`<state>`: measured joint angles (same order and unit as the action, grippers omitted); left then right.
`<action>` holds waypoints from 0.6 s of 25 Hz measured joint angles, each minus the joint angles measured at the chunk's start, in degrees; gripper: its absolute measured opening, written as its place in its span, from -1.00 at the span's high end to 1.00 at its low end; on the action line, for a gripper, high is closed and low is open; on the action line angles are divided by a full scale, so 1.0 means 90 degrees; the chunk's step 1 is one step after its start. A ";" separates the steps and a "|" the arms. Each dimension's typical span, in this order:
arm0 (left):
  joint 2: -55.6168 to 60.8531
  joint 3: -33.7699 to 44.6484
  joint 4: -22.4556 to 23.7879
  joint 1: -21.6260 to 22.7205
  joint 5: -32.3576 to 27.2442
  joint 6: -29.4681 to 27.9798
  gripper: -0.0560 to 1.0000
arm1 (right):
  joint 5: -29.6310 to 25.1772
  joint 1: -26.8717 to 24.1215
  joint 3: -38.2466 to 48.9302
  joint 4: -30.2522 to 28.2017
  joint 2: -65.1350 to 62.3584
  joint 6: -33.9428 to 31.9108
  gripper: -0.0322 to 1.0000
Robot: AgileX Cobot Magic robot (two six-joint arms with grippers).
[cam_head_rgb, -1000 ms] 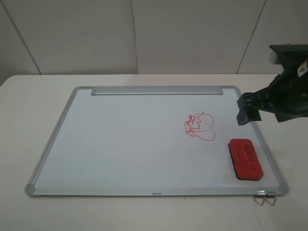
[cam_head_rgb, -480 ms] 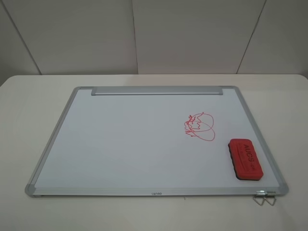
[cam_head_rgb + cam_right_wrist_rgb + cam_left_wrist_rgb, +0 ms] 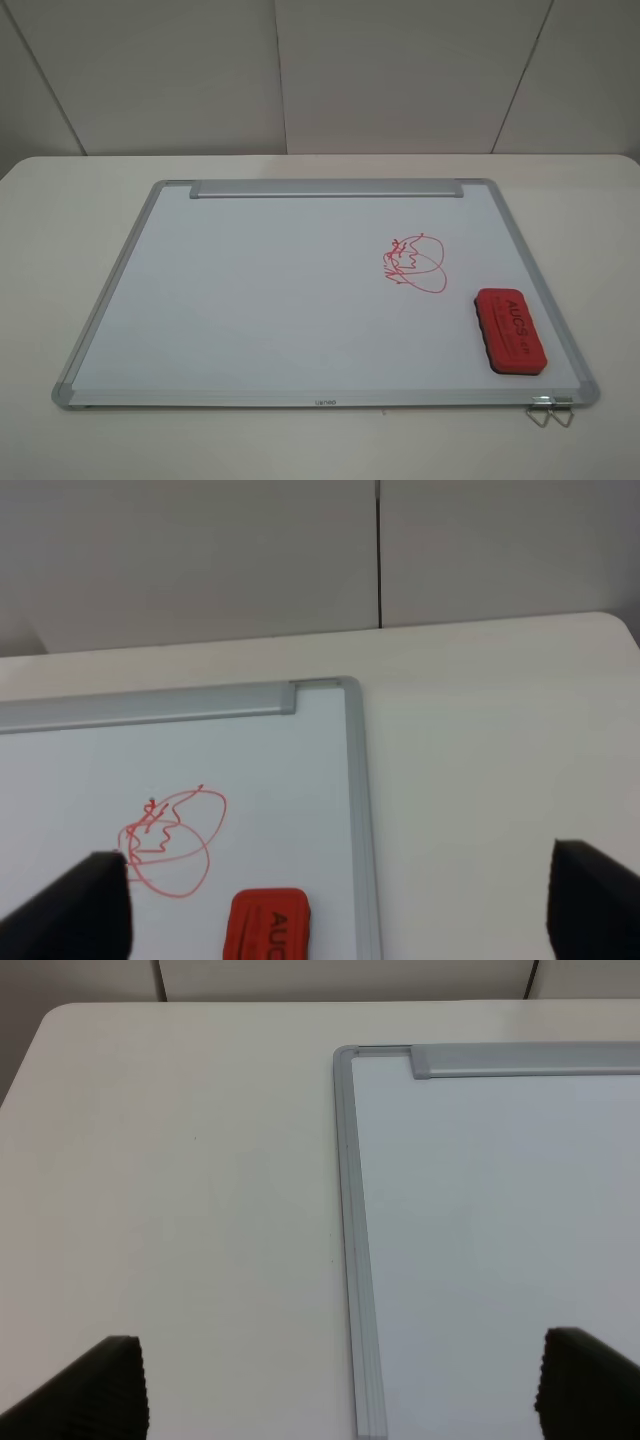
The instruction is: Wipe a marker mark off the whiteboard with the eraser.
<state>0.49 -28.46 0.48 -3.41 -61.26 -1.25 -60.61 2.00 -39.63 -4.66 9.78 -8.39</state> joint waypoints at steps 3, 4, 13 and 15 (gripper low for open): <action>0.0000 0.0000 0.0000 0.0000 0.0000 0.0000 -0.57 | -0.0006 0.0000 0.0326 0.0000 -0.0458 0.0000 -0.50; 0.0000 0.0000 0.0000 0.0000 0.0000 0.0000 -0.57 | 0.0013 0.0000 0.0389 0.0000 -0.0606 0.0000 -0.50; 0.0000 0.0000 0.0000 0.0000 0.0000 0.0000 -0.57 | 0.0138 0.0000 0.0915 0.0000 -0.1102 0.0153 -0.50; 0.0000 0.0000 0.0000 0.0000 0.0000 0.0000 -0.57 | 0.0086 0.0000 0.1049 0.0033 -0.1102 0.0177 -0.50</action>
<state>0.49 -28.46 0.48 -3.41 -61.26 -1.25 -59.84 2.00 -30.20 -4.36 -0.13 -6.80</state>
